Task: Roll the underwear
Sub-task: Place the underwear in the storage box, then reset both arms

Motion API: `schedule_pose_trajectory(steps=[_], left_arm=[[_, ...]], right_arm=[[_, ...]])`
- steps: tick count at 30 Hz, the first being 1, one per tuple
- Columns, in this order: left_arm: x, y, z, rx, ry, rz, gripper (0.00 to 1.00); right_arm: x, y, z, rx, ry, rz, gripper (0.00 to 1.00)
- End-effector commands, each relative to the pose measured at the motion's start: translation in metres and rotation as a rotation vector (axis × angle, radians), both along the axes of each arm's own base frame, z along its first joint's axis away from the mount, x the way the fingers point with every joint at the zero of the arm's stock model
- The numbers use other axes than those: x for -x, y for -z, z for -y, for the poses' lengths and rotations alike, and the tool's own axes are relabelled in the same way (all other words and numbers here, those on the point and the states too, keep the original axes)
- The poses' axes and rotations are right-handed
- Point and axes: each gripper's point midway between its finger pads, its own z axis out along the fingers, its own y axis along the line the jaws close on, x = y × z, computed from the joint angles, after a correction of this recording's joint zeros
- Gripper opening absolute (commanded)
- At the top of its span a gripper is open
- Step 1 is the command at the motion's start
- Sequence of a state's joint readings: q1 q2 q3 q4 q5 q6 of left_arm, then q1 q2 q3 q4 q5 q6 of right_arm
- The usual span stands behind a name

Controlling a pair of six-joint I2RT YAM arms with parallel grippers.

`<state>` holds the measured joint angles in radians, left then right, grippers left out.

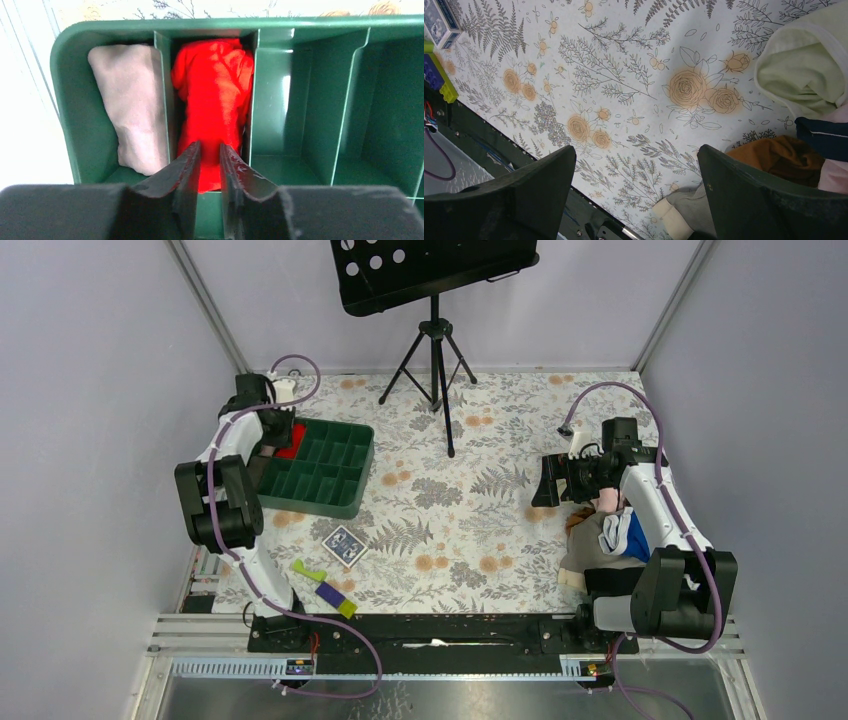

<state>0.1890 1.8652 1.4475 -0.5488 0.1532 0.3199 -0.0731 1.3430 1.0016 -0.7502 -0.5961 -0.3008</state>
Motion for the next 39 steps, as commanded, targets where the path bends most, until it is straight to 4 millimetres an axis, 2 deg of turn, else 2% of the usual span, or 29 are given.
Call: schedule_pose_trajectory(steps=[1, 5, 8, 13, 18, 22, 24, 27, 28, 29, 30, 33, 36, 39], left_arm=[[-0.002, -0.010, -0.005, -0.016, -0.028, 0.048, 0.21], [-0.001, 0.011, -0.006, -0.027, -0.019, 0.022, 0.19], [-0.005, 0.010, -0.007, -0.026, -0.019, 0.023, 0.19], [-0.011, -0.038, -0.003, -0.007, -0.035, 0.117, 0.26], [-0.007, -0.082, 0.007, 0.014, -0.011, 0.203, 0.30], [0.001, -0.111, 0.033, 0.102, 0.048, 0.286, 0.31], [0.012, -0.121, 0.056, 0.176, 0.089, 0.316, 0.34], [0.024, -0.136, 0.091, 0.265, 0.140, 0.355, 0.42], [0.028, -0.141, 0.100, 0.303, 0.146, 0.370, 0.51], [0.032, -0.146, 0.107, 0.334, 0.143, 0.387, 0.90], [0.036, -0.150, 0.112, 0.356, 0.137, 0.403, 0.98], [0.047, -0.158, 0.126, 0.374, 0.149, 0.435, 0.99], [0.054, -0.159, 0.135, 0.416, 0.141, 0.424, 0.99], [0.053, -0.154, 0.138, 0.430, 0.142, 0.406, 0.99]], right_arm=[[-0.005, -0.008, -0.001, -0.020, 0.004, 0.016, 0.99], [-0.006, -0.009, -0.001, -0.016, 0.004, 0.017, 0.99], [-0.006, -0.010, 0.000, -0.014, 0.004, 0.017, 0.99], [-0.007, -0.012, 0.004, 0.012, 0.000, 0.040, 0.99], [-0.018, -0.014, 0.013, 0.065, 0.019, 0.083, 0.99], [-0.043, -0.028, 0.029, 0.146, 0.082, 0.172, 0.99], [-0.057, -0.038, 0.031, 0.152, 0.100, 0.218, 0.99], [-0.075, -0.052, 0.034, 0.151, 0.132, 0.276, 0.99], [-0.082, -0.056, 0.036, 0.151, 0.162, 0.292, 0.99], [-0.089, -0.061, 0.038, 0.155, 0.192, 0.310, 0.99], [-0.093, -0.066, 0.039, 0.152, 0.199, 0.330, 0.99], [-0.103, -0.094, 0.037, 0.132, 0.222, 0.423, 0.99], [-0.111, -0.125, 0.052, 0.169, 0.325, 0.508, 0.99], [-0.112, -0.138, 0.069, 0.227, 0.426, 0.530, 0.99]])
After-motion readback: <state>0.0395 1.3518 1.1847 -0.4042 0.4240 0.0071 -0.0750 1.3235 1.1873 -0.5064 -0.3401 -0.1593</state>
